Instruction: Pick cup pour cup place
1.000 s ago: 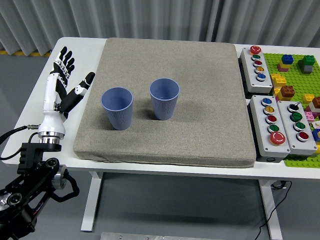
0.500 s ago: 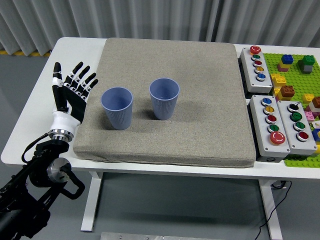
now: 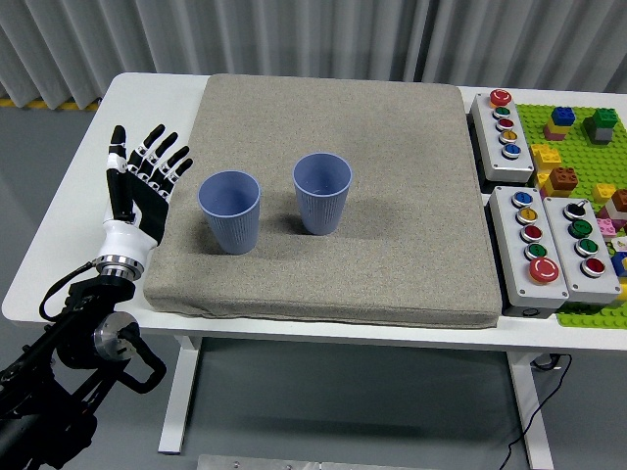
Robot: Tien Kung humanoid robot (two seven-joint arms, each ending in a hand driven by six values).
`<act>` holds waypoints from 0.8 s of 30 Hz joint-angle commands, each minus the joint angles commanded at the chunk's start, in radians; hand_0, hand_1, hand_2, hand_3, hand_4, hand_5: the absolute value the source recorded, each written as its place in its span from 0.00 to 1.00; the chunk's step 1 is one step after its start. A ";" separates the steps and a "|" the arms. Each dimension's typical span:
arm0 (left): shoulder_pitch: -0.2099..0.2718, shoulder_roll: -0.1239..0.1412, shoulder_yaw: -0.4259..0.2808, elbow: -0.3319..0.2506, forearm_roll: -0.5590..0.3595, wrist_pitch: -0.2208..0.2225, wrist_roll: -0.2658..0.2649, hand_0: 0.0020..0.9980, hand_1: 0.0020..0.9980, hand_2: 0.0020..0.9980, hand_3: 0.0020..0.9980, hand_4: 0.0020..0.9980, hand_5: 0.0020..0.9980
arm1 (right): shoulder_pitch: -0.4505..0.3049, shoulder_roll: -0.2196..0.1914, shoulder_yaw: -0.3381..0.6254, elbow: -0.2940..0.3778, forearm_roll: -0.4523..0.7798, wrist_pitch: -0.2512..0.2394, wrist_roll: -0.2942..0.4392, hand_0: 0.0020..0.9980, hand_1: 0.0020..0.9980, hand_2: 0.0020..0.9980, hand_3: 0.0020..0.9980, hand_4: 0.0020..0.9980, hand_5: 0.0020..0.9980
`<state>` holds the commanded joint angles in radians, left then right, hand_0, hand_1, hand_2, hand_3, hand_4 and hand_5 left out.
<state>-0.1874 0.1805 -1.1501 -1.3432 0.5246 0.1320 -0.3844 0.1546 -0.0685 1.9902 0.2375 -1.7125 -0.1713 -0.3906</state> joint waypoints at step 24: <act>0.002 0.004 0.005 -0.026 0.040 0.011 0.009 0.79 0.78 0.84 0.83 0.79 1.00 | 0.003 -0.001 -0.004 0.001 0.016 -0.005 -0.002 0.64 0.60 0.51 0.58 0.00 0.00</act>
<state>-0.1856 0.1842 -1.1453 -1.3697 0.5648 0.1427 -0.3752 0.1580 -0.0694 1.9857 0.2382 -1.6969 -0.1766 -0.3925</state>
